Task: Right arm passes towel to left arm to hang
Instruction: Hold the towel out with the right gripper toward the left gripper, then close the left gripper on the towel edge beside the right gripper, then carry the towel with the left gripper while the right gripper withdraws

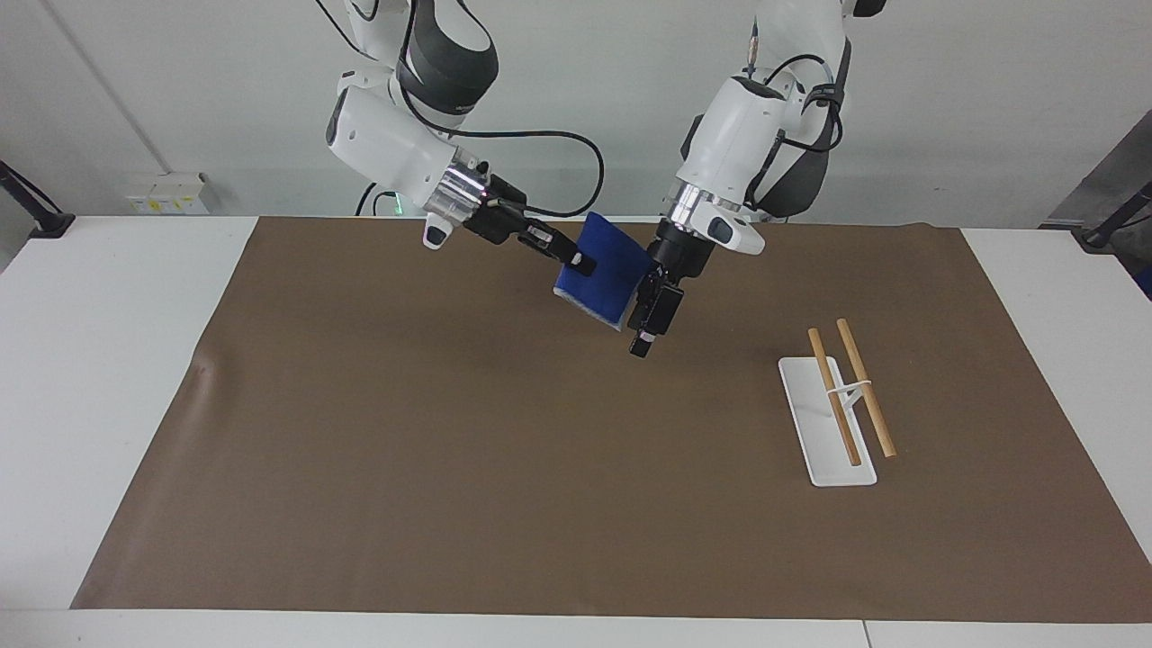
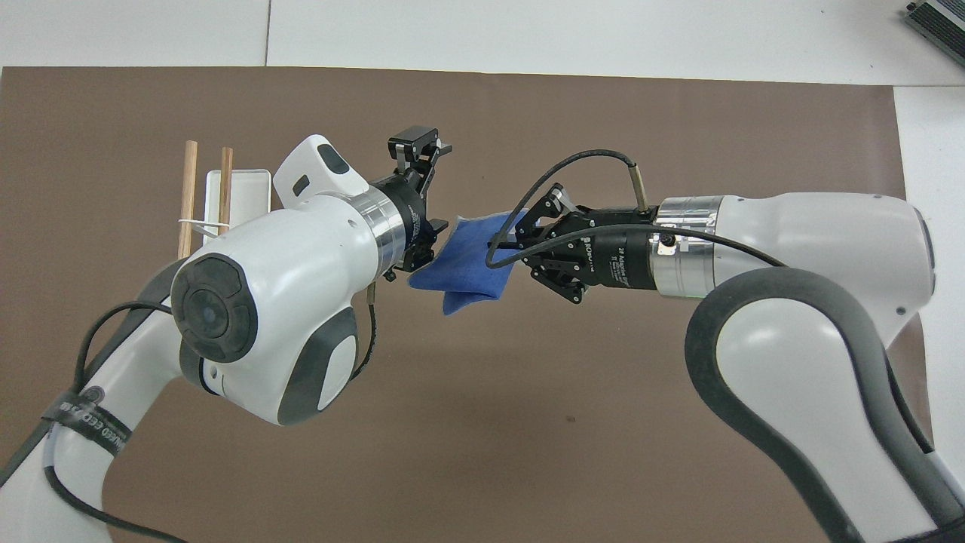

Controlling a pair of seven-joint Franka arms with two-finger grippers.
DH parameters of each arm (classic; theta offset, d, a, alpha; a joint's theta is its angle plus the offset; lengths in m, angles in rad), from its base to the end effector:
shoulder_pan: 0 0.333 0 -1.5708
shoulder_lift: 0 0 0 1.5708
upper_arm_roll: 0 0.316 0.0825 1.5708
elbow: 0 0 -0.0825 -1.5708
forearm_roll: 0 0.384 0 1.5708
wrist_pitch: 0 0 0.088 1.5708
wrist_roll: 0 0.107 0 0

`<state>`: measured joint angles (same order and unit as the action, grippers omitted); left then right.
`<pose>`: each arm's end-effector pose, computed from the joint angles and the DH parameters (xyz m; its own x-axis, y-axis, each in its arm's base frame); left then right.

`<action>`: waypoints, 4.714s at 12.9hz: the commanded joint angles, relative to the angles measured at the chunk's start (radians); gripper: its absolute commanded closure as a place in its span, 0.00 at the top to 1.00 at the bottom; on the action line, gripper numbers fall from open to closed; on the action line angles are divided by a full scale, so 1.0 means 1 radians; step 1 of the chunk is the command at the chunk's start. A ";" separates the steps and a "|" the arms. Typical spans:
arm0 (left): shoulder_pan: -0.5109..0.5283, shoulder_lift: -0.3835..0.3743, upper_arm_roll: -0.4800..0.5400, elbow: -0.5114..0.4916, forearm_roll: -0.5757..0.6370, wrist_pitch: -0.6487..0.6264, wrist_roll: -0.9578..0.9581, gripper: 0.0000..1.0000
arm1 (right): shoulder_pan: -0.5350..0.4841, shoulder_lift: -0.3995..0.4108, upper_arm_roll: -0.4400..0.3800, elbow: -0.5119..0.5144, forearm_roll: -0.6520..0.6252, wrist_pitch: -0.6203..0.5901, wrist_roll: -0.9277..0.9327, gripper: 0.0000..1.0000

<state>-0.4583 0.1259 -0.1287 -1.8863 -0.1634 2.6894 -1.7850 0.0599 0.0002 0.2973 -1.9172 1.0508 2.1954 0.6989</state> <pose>0.5371 -0.3466 0.5186 0.3200 0.9020 -0.2899 0.8176 -0.1084 0.5655 0.5437 0.2356 0.5341 0.6879 -0.4991 -0.5269 -0.7120 -0.3232 -0.6234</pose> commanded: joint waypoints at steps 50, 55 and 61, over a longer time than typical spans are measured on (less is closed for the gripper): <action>0.090 -0.164 0.014 -0.007 -0.077 -0.408 0.180 0.00 | -0.044 -0.017 -0.015 0.023 -0.173 -0.057 0.007 1.00; 0.243 -0.172 0.015 -0.095 -0.071 -0.407 0.386 0.00 | -0.130 -0.077 -0.015 0.021 -0.558 -0.117 0.001 1.00; 0.461 -0.170 0.015 -0.155 -0.071 -0.395 0.623 0.00 | -0.163 -0.101 -0.021 0.039 -0.869 -0.246 -0.149 1.00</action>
<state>-0.0466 -0.0187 -0.1024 -2.0056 -0.2248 2.2715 -1.2212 -0.0862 -0.0949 0.2773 -1.8893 0.2355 1.9799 0.6073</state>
